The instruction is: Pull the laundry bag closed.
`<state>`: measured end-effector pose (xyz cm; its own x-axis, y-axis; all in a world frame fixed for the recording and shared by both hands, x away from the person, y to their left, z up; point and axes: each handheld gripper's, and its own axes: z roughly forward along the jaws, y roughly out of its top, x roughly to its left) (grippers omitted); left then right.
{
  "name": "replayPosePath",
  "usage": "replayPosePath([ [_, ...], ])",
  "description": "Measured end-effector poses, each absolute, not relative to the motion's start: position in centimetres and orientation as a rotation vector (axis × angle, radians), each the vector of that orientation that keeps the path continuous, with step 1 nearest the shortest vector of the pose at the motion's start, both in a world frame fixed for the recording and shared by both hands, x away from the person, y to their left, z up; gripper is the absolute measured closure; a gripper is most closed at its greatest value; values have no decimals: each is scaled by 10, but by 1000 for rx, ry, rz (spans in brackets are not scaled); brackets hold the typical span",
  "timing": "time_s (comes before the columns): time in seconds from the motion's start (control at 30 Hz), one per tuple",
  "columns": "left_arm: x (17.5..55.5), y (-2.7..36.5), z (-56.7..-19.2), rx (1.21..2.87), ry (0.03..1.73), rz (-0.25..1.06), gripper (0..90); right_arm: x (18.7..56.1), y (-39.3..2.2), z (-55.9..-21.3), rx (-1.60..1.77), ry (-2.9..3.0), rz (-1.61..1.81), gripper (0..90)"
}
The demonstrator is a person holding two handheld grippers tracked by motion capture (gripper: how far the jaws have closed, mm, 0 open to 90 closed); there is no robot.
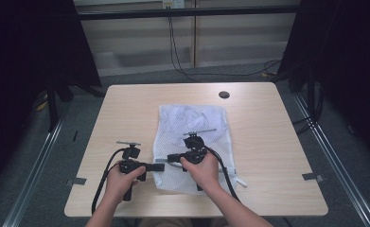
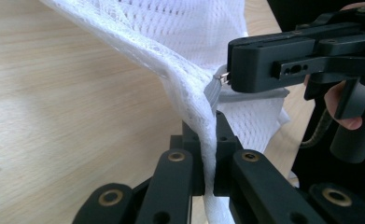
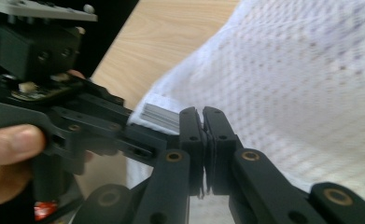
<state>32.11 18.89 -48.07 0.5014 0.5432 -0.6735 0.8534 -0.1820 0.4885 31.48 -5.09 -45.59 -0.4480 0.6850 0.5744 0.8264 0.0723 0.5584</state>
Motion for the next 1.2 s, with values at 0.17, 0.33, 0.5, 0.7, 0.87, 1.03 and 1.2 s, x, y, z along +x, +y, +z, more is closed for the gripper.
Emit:
replayPosePath([
  [0.17, 321, 188, -481, 1850, 1158, -453, 884, 315, -57, -458, -1565, -2145, -1315, 871],
  [0.33, 321, 189, -480, 1847, 1158, -449, 884, 315, -61, -458, -1572, -2162, -1313, 871],
  [0.5, 321, 188, -481, 1847, 1162, -455, 884, 315, -67, -459, -1590, -2164, -1311, 871],
  [0.7, 321, 188, -481, 1851, 1160, -454, 884, 314, -70, -458, -1585, -2160, -1321, 870],
  [0.87, 320, 187, -481, 1851, 1164, -461, 884, 313, -70, -458, -1576, -2166, -1316, 870],
  [1.03, 320, 187, -481, 1857, 1162, -463, 883, 313, -70, -459, -1575, -2171, -1311, 870],
  [1.2, 320, 187, -481, 1858, 1159, -458, 884, 313, -72, -458, -1577, -2153, -1312, 871],
])
